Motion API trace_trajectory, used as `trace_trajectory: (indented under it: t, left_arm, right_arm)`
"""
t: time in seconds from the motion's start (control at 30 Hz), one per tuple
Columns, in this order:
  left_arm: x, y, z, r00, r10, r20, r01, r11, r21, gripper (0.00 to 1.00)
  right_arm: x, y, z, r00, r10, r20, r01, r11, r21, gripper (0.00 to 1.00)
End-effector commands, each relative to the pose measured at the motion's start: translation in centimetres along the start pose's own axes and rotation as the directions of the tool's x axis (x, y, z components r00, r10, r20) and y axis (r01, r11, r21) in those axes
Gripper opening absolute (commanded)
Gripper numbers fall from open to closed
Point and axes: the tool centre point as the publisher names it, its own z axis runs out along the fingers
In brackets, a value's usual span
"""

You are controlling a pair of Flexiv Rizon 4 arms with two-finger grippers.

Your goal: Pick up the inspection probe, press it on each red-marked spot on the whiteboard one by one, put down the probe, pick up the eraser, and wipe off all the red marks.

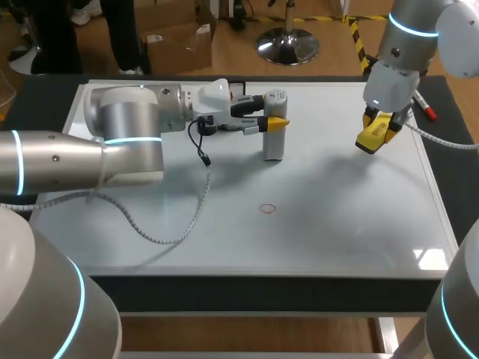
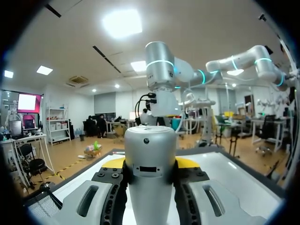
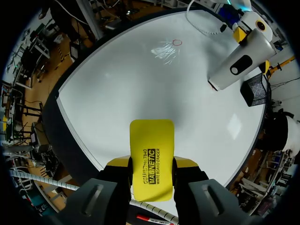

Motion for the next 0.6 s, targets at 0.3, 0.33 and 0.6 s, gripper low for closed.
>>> trace_trajectory:
  t: [0.3,0.33,0.6]
  left_arm:
    - [0.4,-2.3,-0.1,1.0,0.026,-0.011,-0.026,1.0,-0.004,0.0]
    - [0.5,-2.5,0.0,0.999,0.034,-0.014,-0.034,0.999,-0.009,0.0]
    - [0.3,-4.5,0.2,0.999,0.051,-0.004,-0.051,0.998,-0.027,0.0]
  right_arm:
    - [0.0,-0.1,-0.1,1.0,-0.002,-0.004,0.002,1.0,0.001,0.0]
    - [0.0,-0.1,-0.1,1.0,-0.002,-0.004,0.002,1.0,0.001,0.0]
    - [0.0,-0.1,-0.1,1.0,-0.002,-0.004,0.002,1.0,0.001,0.0]
